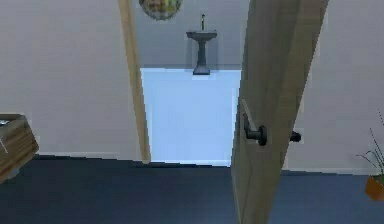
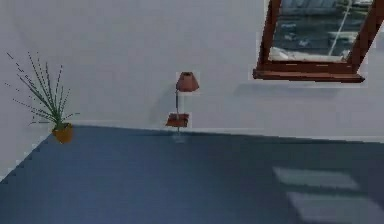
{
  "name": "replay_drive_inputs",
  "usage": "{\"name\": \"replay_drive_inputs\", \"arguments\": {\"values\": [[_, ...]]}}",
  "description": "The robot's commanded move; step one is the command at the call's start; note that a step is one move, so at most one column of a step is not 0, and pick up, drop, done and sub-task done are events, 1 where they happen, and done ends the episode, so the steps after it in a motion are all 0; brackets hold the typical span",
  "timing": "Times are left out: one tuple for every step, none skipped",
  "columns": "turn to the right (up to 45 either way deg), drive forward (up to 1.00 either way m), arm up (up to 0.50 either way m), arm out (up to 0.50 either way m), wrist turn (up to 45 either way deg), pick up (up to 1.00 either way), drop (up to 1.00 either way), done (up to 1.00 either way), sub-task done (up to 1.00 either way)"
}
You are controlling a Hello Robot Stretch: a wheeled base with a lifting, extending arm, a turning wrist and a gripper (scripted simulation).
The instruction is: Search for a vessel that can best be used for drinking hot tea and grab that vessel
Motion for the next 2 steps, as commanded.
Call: {"name": "replay_drive_inputs", "arguments": {"values": [[-6.0,0.00,0.00,0.00,0.0,0.00,0.00,0.00,0.00],[0.0,0.60,0.00,0.00,0.0,0.00,0.00,0.00,0.00]]}}
